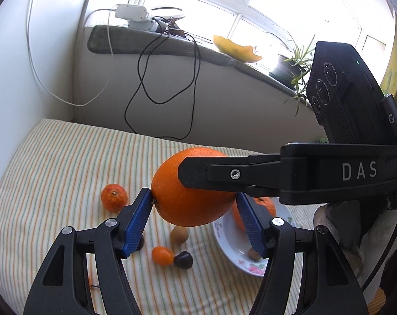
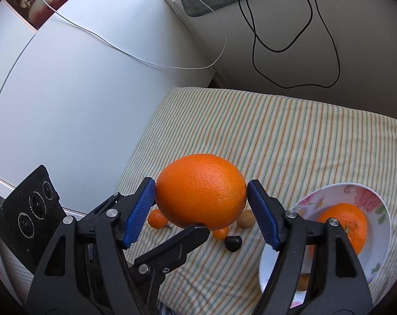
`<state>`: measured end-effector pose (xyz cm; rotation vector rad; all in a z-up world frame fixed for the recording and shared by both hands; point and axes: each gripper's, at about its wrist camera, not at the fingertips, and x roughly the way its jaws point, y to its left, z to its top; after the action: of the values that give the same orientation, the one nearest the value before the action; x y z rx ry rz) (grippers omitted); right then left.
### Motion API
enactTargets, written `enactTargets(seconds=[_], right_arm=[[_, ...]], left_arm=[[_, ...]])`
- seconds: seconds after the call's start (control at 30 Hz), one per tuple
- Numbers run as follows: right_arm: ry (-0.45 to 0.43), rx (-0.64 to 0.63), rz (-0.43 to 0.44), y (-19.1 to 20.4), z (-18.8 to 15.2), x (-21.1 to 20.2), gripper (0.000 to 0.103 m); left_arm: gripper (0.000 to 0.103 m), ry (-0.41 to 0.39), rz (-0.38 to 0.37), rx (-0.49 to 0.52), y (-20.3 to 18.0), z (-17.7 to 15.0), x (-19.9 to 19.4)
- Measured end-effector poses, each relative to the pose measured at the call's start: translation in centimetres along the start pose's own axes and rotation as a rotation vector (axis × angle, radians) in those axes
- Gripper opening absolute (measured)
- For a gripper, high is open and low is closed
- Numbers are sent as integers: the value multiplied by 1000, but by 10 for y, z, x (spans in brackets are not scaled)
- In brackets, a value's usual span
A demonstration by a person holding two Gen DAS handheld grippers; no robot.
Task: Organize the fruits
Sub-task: 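Lift the large orange with the left tool and carry it over the plate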
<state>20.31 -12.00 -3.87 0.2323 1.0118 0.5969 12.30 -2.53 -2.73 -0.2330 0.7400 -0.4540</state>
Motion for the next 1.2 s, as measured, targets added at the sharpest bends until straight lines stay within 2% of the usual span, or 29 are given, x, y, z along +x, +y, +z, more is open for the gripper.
enactTargets(seconds=[0.17,0.57,0.97,1.2], right_arm=[[-14,8,-17,-11,-15,-24,75],[-15,61,-37,-38,-44,-44,75],[23,148,-12,-67,-78,-42,75],[45,169,1,-71,-91,-40,75]], left_arm=[[65,17,-30,31,-16,-4,6],[65,70,-89,81,-49,-19,23],[67,153,-117,129,-59,-43,35],[67,169,-128,137,-57,-47,36]])
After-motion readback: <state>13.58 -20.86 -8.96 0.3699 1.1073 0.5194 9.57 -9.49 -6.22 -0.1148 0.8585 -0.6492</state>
